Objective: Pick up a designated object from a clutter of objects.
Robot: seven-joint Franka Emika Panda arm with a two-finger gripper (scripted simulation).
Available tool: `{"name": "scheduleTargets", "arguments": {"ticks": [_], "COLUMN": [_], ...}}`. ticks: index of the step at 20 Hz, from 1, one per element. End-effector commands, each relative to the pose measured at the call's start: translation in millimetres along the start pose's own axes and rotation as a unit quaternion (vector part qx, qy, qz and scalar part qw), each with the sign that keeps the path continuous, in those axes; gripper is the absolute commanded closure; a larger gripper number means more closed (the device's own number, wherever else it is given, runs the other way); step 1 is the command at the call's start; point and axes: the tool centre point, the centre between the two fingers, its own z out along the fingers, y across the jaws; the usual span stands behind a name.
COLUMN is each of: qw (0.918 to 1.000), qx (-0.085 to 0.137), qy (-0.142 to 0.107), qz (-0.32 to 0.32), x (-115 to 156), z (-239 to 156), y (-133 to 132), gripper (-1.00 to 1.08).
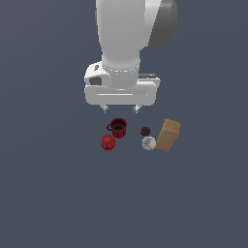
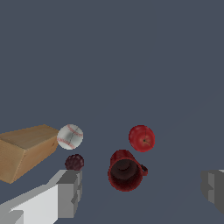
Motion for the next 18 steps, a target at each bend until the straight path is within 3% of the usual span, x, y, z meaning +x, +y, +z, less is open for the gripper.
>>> {"name": "scheduleTargets", "arguments": {"ticks": [1, 9, 18], "qw": [1.0, 0.9999, 0.9999], "qx": [0.0, 0.011, 0.011], "qy": [0.0, 0.0, 0.0], "qz": [0.0, -0.005, 0.003], "x": [0.0, -2.2, -2.6], "z": [0.0, -7.6, -4.4], "y": [0.0, -25.9, -28.2], "gripper": [-0.92, -0.92, -0.92]}}
